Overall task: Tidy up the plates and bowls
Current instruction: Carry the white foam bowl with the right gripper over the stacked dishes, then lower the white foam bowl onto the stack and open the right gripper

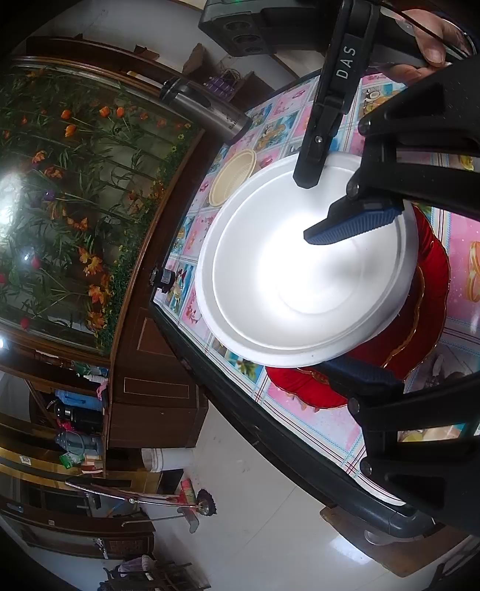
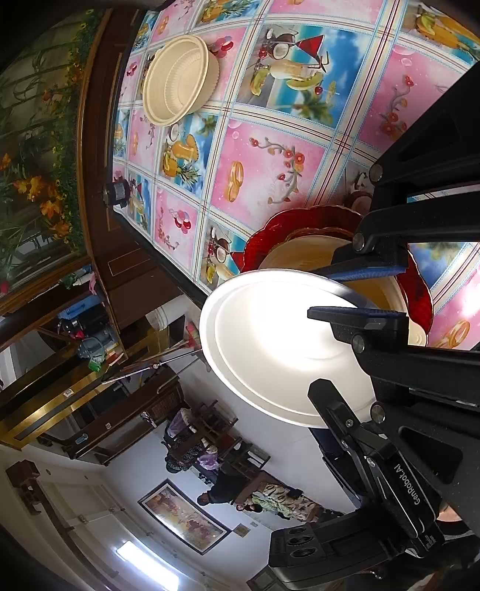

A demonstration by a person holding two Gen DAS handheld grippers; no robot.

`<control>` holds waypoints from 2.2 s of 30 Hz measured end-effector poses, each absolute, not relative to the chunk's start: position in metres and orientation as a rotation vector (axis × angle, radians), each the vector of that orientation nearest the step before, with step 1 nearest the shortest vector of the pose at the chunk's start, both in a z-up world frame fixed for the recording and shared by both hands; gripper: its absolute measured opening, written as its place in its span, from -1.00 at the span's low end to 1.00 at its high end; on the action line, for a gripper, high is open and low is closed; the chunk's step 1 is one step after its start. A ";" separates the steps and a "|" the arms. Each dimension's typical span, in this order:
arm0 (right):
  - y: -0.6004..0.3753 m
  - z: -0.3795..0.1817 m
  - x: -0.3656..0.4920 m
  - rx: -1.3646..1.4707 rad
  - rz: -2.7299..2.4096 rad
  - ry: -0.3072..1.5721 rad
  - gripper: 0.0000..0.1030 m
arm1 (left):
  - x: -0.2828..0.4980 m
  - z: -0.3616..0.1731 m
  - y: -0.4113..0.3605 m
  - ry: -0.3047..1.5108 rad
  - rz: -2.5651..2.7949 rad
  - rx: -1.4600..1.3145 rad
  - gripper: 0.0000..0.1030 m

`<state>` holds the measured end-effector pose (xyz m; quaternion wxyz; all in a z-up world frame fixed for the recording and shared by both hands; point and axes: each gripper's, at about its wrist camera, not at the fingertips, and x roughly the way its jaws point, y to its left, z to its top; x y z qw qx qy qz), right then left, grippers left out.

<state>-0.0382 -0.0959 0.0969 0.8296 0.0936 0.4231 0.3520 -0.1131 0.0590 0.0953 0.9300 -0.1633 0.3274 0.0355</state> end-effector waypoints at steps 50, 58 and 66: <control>-0.091 0.091 -0.037 0.181 0.749 0.930 -0.66 | -0.108 0.085 0.058 0.716 0.051 -0.349 0.36; -0.093 0.097 -0.045 0.181 0.765 0.920 -0.66 | -0.113 0.091 0.055 0.705 0.044 -0.354 0.46; -0.100 0.098 -0.048 0.196 0.768 0.917 -0.64 | -0.120 0.099 0.050 0.690 0.049 -0.348 0.55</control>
